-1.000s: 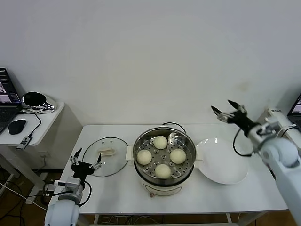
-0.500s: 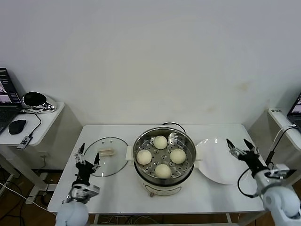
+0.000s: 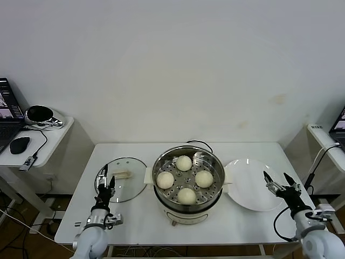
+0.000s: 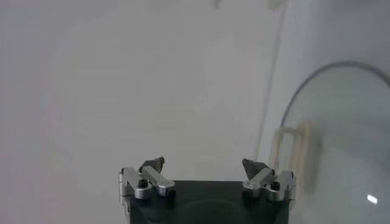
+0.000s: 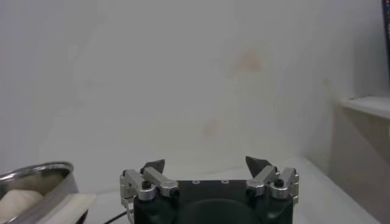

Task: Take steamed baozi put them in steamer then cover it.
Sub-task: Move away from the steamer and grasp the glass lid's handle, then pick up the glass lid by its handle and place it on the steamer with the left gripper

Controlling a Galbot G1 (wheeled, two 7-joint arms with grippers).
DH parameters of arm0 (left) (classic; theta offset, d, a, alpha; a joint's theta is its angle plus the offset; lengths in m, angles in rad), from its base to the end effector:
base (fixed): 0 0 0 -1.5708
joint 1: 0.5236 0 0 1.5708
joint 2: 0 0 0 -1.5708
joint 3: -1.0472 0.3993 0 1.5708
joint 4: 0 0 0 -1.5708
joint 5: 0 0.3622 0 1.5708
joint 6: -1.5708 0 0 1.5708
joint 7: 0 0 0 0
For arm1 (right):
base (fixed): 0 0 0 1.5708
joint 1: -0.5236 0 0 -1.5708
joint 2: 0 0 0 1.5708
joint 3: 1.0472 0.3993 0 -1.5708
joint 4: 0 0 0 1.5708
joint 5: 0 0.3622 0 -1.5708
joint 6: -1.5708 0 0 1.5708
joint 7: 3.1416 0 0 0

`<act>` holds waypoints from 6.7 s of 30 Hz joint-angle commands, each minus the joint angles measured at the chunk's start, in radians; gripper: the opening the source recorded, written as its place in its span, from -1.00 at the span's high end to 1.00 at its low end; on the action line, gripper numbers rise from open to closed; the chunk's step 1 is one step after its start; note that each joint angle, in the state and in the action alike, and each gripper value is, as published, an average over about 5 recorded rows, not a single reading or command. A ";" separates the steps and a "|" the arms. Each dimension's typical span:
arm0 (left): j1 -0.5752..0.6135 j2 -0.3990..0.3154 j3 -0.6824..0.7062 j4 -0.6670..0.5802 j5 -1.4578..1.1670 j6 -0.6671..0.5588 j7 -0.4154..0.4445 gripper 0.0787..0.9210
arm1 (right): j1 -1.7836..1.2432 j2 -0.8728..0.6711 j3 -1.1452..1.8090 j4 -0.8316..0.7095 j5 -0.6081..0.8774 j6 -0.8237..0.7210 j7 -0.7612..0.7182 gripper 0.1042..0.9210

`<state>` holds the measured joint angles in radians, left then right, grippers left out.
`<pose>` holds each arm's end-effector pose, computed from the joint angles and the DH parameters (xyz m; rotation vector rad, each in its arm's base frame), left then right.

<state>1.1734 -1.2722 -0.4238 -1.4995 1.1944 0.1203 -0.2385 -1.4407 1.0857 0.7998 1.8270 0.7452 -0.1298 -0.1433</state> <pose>0.3041 0.0907 -0.4588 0.0754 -2.2567 -2.1297 0.2241 -0.2279 -0.3394 0.0554 -2.9849 -0.3287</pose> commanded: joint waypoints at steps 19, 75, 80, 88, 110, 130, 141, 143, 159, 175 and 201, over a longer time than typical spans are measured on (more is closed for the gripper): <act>-0.140 -0.012 0.060 0.186 -0.012 0.095 0.085 -0.77 | -0.032 0.050 0.010 0.002 -0.070 0.005 0.003 -0.76; -0.356 -0.057 0.100 0.441 -0.116 0.090 -0.008 -0.77 | -0.055 0.071 -0.001 -0.029 -0.123 0.022 -0.002 -0.76; -0.349 -0.053 0.107 0.443 -0.115 0.083 -0.007 -0.75 | -0.058 0.068 0.001 -0.028 -0.123 0.023 -0.004 -0.76; -0.350 -0.054 0.114 0.453 -0.116 0.077 -0.016 -0.29 | -0.064 0.068 0.005 -0.026 -0.126 0.025 -0.006 -0.76; -0.220 -0.040 0.065 0.214 -0.096 0.155 0.029 0.84 | -0.068 0.066 0.010 -0.005 -0.124 0.029 -0.014 -0.76; -0.022 0.123 -0.059 -0.330 0.141 0.497 0.299 0.84 | -0.088 0.079 0.023 0.086 -0.113 0.013 -0.009 -0.76; -0.037 -0.045 0.114 -0.576 0.354 0.625 0.576 0.84 | -0.080 0.144 0.051 0.101 -0.188 -0.034 0.004 -0.76; -0.040 -0.086 0.166 -0.574 0.382 0.627 0.580 0.84 | -0.081 0.152 0.060 0.105 -0.211 -0.038 0.006 -0.76; -0.080 -0.275 0.451 -0.479 0.548 0.620 0.633 0.84 | -0.056 0.188 0.082 0.066 -0.230 -0.030 -0.004 -0.76; -0.215 -0.318 0.697 -0.335 0.480 0.659 0.621 0.84 | -0.037 0.191 0.073 0.006 -0.236 -0.009 -0.007 -0.76; -0.248 -0.332 0.652 -0.209 0.523 0.661 0.643 0.84 | -0.023 0.193 0.060 -0.011 -0.250 -0.001 -0.009 -0.76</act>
<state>0.9342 -1.5985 0.2328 -1.7462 1.7058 0.7364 0.3973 -1.4655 1.2781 0.8618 1.8204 0.4976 -0.1320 -0.1519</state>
